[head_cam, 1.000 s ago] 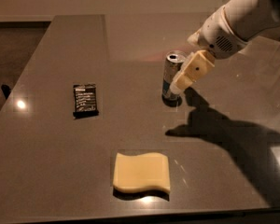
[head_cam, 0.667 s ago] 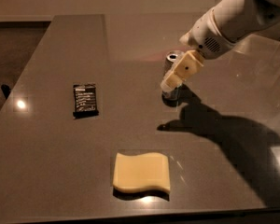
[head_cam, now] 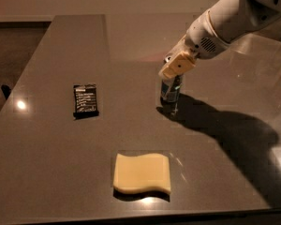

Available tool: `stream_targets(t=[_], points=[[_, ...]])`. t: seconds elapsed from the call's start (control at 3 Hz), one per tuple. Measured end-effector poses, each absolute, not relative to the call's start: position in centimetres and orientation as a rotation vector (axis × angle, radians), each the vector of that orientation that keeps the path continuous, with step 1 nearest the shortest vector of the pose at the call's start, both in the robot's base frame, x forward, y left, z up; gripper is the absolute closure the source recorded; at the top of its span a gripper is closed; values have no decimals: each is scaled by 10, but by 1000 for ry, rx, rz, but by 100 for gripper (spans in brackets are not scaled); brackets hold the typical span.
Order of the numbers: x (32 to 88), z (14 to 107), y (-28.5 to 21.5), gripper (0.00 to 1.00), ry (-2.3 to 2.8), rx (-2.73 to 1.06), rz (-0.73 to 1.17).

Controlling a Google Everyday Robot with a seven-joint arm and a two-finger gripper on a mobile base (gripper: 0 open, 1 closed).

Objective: Pick redbull can

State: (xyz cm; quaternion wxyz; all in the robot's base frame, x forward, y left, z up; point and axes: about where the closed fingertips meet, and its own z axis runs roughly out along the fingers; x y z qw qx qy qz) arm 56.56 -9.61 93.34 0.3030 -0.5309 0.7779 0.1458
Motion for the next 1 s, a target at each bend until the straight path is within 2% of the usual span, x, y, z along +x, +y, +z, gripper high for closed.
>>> stream_targets(t=[0.67, 1.0], points=[[562, 973, -79, 100, 2015, -1466, 457], [557, 989, -70, 100, 1992, -1498, 500]])
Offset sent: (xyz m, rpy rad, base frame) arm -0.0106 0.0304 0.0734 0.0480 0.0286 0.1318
